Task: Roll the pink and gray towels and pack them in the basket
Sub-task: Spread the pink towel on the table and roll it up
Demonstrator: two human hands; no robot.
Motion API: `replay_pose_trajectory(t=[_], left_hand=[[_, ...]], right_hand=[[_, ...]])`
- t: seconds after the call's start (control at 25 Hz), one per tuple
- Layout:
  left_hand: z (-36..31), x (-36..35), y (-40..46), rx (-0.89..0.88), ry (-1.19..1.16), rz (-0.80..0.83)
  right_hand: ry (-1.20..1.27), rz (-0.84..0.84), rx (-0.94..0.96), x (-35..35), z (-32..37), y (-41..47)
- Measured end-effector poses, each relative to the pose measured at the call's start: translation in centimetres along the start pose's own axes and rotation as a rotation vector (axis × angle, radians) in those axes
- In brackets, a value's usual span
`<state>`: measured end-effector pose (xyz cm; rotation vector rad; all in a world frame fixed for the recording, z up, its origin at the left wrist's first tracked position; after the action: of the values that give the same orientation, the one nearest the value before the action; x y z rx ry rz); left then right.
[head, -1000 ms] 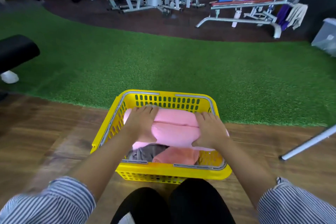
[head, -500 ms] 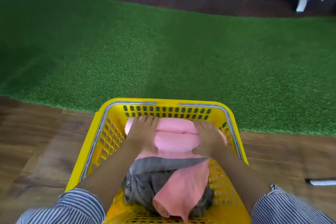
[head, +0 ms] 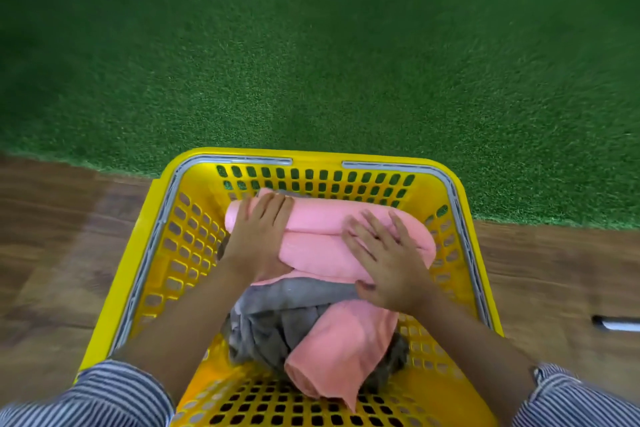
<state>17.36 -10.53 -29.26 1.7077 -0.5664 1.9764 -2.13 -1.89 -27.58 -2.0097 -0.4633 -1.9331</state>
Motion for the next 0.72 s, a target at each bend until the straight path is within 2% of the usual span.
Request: replay_pose_trajectory(t=[0.16, 0.24, 0.36, 0.6, 0.72], left_hand=[[-0.6, 0.5, -1.8, -0.122, 0.026, -0.095], [-1.0, 0.4, -3.0, -0.163, 0.071, -0.049], [-0.8, 0.6, -2.4, -0.154, 0.165, -0.025], [-0.5, 0.7, 0.4, -0.031, 0.251, 0.035], [-0.5, 0.0, -1.0, -0.070, 0.174, -0.049]], right_hand=[[-0.060, 0.042, -0.081, -0.4, -0.4, 0.7], [-0.058, 0.062, -0.106, -0.4, -1.1, 1.2], [-0.028, 0.047, -0.104, -0.2, -1.9, 1.7], [0.007, -0.020, -0.183, -0.3, -1.0, 1.0], [0.036, -0.067, -0.122, -0.2, 1.3, 0.5]])
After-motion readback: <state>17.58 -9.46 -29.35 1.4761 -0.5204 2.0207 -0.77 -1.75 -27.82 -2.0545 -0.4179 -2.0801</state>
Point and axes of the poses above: each hand's wrist, its own y-axis towards the middle knuckle, its own x-axis out of the back of the hand, z = x × y, the point moved 5 cm from there along y, towards the middle knuckle, and after that the axes turned 6 degrees about y, right-handed, at the moved point
